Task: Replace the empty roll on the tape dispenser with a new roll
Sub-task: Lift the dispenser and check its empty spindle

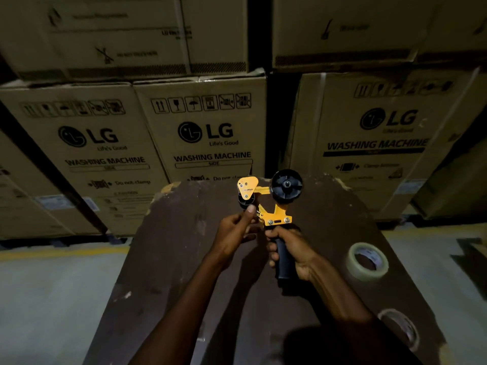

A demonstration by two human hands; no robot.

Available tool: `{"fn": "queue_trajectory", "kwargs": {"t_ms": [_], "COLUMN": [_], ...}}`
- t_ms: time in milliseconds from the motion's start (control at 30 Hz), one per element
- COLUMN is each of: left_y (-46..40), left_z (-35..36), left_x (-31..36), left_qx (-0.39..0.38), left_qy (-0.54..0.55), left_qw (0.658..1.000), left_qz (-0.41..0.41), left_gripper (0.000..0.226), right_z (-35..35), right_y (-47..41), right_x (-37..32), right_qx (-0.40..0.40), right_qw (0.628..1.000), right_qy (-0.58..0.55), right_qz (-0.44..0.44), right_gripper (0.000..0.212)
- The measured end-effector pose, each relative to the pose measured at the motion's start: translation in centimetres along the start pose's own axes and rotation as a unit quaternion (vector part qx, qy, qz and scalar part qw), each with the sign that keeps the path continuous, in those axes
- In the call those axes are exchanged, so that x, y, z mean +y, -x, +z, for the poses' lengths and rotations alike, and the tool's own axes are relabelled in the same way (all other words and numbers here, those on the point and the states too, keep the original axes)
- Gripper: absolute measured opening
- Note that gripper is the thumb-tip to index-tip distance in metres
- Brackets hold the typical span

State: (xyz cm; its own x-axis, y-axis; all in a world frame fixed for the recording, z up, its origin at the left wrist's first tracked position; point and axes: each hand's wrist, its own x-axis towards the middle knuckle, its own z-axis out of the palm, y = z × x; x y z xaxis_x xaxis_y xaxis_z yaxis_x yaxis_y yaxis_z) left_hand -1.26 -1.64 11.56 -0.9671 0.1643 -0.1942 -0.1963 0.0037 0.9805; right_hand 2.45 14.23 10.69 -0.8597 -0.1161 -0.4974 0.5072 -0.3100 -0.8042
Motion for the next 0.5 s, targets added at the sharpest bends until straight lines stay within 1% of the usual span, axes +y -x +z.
{"fn": "queue_trajectory", "kwargs": {"t_ms": [133,300,500], "left_y": [-0.5,-0.8,-1.4], "left_z": [0.2,0.0,0.1], "left_x": [3.2,5.1,6.3], "left_qx": [0.006,0.002,0.011], "left_qy": [0.028,0.058,0.066], "left_qw": [0.998,0.994,0.991], "left_qz": [0.048,0.094,0.119], "left_gripper": [0.049,0.05,0.046], "right_z": [1.4,2.1,2.6], "right_y": [0.6,1.5,1.2], "right_x": [-2.8,-5.3,-6.6], "right_qx": [-0.013,-0.028,-0.031], "right_qw": [0.999,0.997,0.996], "right_qy": [0.002,0.015,0.018], "right_qz": [-0.039,-0.068,-0.085], "right_gripper": [0.016,0.018,0.028]}}
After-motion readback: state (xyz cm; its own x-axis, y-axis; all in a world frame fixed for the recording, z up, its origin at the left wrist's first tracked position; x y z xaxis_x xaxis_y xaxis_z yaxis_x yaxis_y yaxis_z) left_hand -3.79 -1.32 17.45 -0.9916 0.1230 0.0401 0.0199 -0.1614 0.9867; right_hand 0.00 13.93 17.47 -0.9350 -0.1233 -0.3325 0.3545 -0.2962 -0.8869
